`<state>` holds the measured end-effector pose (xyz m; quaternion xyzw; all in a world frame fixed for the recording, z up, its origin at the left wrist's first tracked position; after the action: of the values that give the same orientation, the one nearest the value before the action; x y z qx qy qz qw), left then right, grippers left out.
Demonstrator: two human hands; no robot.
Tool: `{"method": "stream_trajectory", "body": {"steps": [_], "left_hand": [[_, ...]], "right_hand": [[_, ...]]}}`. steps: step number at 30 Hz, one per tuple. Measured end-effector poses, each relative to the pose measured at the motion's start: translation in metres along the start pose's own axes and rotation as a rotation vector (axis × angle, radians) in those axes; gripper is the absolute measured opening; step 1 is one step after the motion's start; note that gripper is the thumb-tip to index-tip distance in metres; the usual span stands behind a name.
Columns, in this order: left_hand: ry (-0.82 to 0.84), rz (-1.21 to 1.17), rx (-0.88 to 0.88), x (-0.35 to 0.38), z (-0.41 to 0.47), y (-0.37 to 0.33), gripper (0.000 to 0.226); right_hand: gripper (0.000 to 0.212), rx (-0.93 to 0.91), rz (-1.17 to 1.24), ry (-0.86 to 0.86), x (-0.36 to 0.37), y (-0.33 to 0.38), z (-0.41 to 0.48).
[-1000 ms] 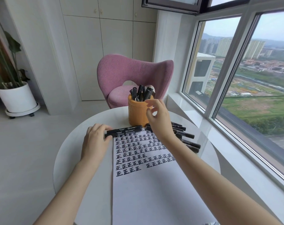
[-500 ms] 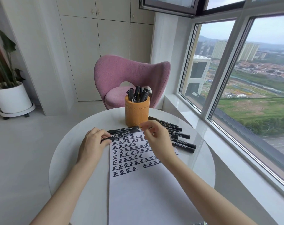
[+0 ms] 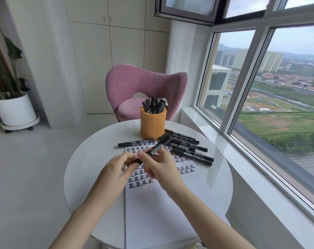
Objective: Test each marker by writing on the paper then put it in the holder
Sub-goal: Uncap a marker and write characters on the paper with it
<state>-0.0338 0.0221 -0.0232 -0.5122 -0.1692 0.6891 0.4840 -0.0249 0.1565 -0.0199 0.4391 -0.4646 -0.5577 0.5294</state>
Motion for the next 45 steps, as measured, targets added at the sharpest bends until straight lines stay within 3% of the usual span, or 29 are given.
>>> {"method": "stream_trajectory", "body": {"steps": [5,7,10,14,20,25,30,33,36,39,45], "left_hand": [[0.073,-0.094,-0.011,0.006,-0.008,-0.008,0.009],[0.084,-0.085,-0.010,0.008,-0.009,-0.010,0.006],[0.140,-0.106,-0.063,0.013,-0.012,-0.007,0.011],[0.199,-0.200,-0.122,0.016,-0.019,-0.003,0.020],[0.194,-0.230,-0.069,0.010,-0.022,-0.004,0.051],[0.234,-0.506,-0.112,0.014,-0.023,-0.005,0.040],[0.267,-0.409,-0.092,0.014,-0.025,-0.001,0.044],[0.221,-0.438,-0.143,0.007,-0.026,0.011,0.044],[0.121,-0.468,-0.191,0.000,-0.026,0.028,0.026],[0.043,-0.353,-0.153,-0.005,-0.025,0.039,0.014],[-0.029,-0.306,-0.144,-0.009,-0.029,0.047,0.009]], "right_hand": [[0.020,-0.005,0.009,0.008,0.004,0.005,-0.013],[0.029,0.004,0.028,0.016,0.003,0.007,-0.018],[0.040,-0.020,-0.023,0.037,0.003,0.009,-0.022],[0.027,-0.017,-0.040,0.072,0.009,0.008,-0.025],[0.026,-0.012,-0.023,0.112,0.013,0.005,-0.028],[0.030,-0.008,0.024,0.126,0.014,0.004,-0.033],[0.038,0.022,0.062,0.039,0.009,0.002,-0.036],[0.045,0.001,0.081,-0.096,-0.006,0.003,-0.037],[0.043,0.019,0.075,-0.164,-0.016,0.001,-0.037],[0.025,0.106,0.073,-0.162,-0.011,-0.009,-0.039],[0.022,0.151,-0.008,-0.158,0.005,-0.017,-0.038]]}}
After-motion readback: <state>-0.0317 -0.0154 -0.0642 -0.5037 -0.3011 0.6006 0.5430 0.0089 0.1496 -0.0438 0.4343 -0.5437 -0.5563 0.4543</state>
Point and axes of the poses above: each hand's wrist, its own z-axis towards the middle knuckle, its own x-axis out of the palm, y = z × x, the point moved 6 cm from there along z, towards the middle knuckle, and after that the axes turned 1 degree about x, right-handed, at the moved point
